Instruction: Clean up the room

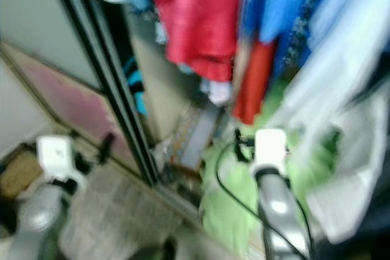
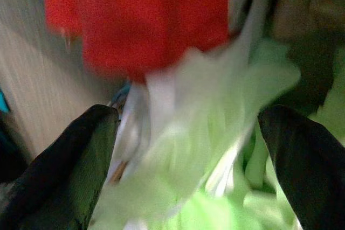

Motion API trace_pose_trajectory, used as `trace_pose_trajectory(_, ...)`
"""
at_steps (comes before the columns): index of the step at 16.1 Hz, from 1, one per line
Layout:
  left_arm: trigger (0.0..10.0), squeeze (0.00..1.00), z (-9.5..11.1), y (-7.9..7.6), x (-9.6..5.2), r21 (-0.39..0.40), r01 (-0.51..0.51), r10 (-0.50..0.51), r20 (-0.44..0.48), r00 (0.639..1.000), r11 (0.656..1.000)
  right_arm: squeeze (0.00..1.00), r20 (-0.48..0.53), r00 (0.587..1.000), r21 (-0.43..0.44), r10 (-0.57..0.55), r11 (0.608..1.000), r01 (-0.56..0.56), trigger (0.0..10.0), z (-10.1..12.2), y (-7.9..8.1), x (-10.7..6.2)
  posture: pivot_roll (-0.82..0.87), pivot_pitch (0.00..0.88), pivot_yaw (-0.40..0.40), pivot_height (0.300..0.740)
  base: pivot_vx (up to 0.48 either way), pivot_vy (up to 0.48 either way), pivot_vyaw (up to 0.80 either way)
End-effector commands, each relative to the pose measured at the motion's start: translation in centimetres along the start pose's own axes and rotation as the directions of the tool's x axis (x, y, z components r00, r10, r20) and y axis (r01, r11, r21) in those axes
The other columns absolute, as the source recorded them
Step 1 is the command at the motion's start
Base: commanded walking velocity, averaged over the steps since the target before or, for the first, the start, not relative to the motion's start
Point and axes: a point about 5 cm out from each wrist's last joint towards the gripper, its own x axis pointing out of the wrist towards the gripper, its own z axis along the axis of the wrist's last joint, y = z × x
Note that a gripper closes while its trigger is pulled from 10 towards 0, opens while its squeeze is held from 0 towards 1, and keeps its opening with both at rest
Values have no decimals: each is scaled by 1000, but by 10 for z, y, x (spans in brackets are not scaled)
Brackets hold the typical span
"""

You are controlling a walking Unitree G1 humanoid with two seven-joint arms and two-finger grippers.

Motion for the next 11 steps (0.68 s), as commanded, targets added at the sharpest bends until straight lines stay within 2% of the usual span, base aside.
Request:
trace_pose_trajectory(1,10000,0,1,2,2,-5,-16,16,-3,1000,1000,0,13,999,16,44,999,-45,10000,5,9,5,8,0,-23,740,0,0,800)
trace_pose_trajectory(3,10000,0,2,-1,4,-3,1,-1,1,1000,1000,0,24,997,12,75,997,-76,10000,9,13,8,8,0,-27,740,0,0,800)
trace_pose_trajectory(5,10000,0,-2,1,3,-45,-34,33,-19,999,998,0,10,996,16,87,996,-87,10000,8,12,8,9,0,-35,740,0,0,800)
trace_pose_trajectory(7,10000,0,-1,-3,3,-26,-17,16,-7,1000,1000,0,6,995,20,95,995,-95,10000,7,13,9,12,0,-41,740,0,0,800)
trace_pose_trajectory(11,10000,0,5,-4,6,-57,-19,21,25,999,998,0,8,993,24,120,993,-120,10000,8,15,13,13,0,-47,740,0,0,800)
